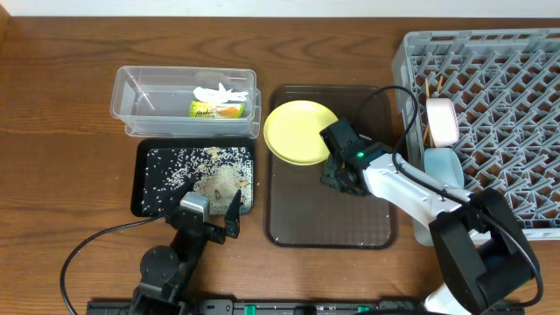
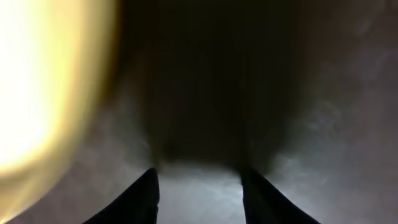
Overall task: Sort waste into correct bins and load items into the dishwasher rack
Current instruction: 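Move the right gripper to the yellow plate and grasp its edge, then lift the yellow plate and stand it upright in the dish rack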
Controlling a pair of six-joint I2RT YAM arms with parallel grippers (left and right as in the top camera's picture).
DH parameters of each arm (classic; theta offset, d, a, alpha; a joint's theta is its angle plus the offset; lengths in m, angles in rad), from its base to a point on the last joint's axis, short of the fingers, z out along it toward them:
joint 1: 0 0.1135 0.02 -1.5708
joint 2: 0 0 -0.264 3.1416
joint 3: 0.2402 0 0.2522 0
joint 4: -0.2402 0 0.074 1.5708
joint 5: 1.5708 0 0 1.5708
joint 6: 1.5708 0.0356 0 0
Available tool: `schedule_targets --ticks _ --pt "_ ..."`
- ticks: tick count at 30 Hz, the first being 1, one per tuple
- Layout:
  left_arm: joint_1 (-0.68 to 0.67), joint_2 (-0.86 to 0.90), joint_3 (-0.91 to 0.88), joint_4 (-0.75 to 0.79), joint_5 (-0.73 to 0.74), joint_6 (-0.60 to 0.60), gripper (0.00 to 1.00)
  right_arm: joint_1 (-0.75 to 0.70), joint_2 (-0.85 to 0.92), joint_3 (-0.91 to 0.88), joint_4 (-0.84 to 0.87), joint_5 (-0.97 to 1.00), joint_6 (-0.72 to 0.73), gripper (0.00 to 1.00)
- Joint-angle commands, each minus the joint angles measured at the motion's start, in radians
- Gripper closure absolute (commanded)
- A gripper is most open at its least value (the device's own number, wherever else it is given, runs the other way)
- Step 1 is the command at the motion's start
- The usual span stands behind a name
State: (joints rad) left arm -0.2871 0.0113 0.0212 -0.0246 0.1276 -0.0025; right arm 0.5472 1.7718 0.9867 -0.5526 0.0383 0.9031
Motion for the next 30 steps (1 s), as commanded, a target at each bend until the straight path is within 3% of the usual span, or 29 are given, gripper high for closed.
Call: schedule_targets --ticks 1,5,11,18,24,25,27,30 --pt "0.0 -0.005 -0.017 -0.032 0.014 0.007 0.03 0.002 -0.015 -0.004 -0.019 -0.027 -0.01 0.55" --pt "0.0 -0.005 -0.017 -0.032 0.014 0.007 0.02 0.004 -0.109 -0.004 -0.011 -0.043 -0.096 0.5" --pt "0.0 -0.005 -0.017 -0.032 0.014 0.007 0.03 -0.012 -0.201 -0.004 0.051 -0.039 -0.098 0.46" --pt "0.0 -0.005 -0.017 -0.032 0.014 0.007 0.03 -0.019 -0.11 -0.005 0.07 0.112 -0.037 0.44" --pt "0.0 -0.005 -0.017 -0.032 0.014 0.007 0.03 -0.027 0.001 -0.005 0.103 0.114 0.002 0.46" --pt "0.0 -0.005 -0.017 -0.032 0.014 0.007 0.03 -0.028 0.007 -0.005 0.103 0.114 0.002 0.49" --pt "0.0 -0.005 -0.017 -0.032 0.014 0.007 0.03 -0.034 0.011 -0.005 0.088 0.114 0.001 0.72" --pt "0.0 -0.005 -0.017 -0.032 0.014 0.007 0.03 -0.042 0.005 -0.005 0.032 0.115 -0.015 0.93"
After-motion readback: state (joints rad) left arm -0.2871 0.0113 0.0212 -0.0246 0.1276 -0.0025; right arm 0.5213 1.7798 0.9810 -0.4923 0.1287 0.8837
